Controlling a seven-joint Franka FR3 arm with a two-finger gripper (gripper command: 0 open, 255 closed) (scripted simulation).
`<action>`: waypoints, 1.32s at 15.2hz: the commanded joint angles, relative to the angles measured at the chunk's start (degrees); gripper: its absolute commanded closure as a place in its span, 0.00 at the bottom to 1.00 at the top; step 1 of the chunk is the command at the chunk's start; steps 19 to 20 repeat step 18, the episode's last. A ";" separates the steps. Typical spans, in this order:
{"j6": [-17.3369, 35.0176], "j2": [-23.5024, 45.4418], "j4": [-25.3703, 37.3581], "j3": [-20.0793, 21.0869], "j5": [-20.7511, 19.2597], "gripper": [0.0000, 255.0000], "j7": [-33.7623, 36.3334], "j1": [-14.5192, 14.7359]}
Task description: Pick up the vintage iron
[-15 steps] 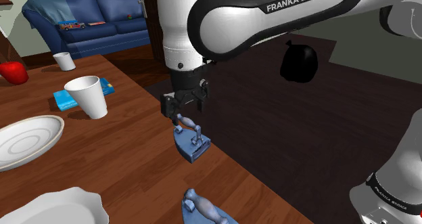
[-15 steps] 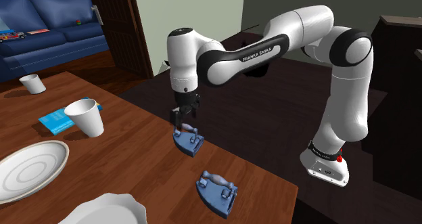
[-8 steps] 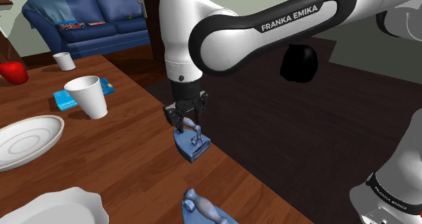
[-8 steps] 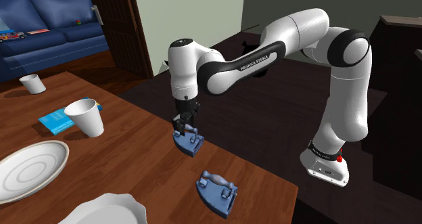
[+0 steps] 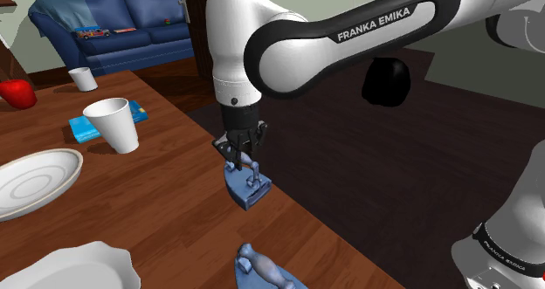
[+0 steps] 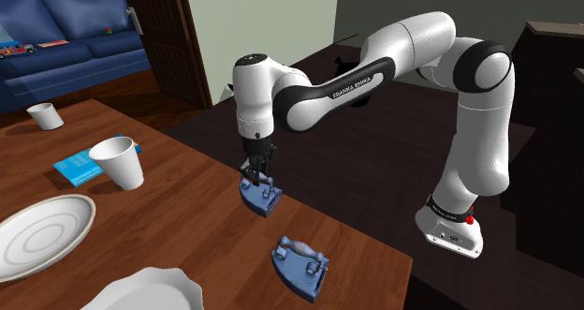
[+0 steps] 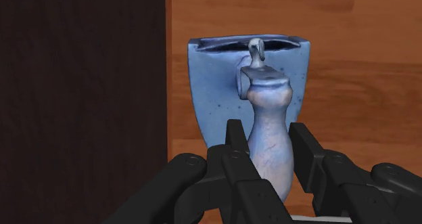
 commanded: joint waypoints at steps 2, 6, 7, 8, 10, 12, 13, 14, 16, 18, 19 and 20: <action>-0.93 -0.01 0.81 0.04 0.08 1.00 -0.06 0.05; -3.84 -0.42 3.37 0.19 0.36 1.00 -0.22 0.14; -4.58 -0.49 4.06 0.22 0.41 1.00 -0.25 0.17; -5.33 -0.55 4.76 0.25 0.45 1.00 -0.28 0.21; -6.84 -0.61 6.22 0.31 0.51 1.00 -0.32 0.31; -8.38 -0.62 7.76 0.36 0.54 1.00 -0.35 0.43; -9.16 -0.60 8.56 0.39 0.54 1.00 -0.36 0.50; -9.94 -0.56 9.39 0.41 0.54 1.00 -0.36 0.57; -11.54 -0.44 11.11 0.46 0.50 1.00 -0.36 0.75; -11.66 -0.43 11.23 0.46 0.49 1.00 -0.36 0.77; -11.66 -0.43 11.23 0.46 0.49 1.00 -0.36 0.77; -11.66 -0.43 11.23 0.46 0.49 1.00 -0.36 0.77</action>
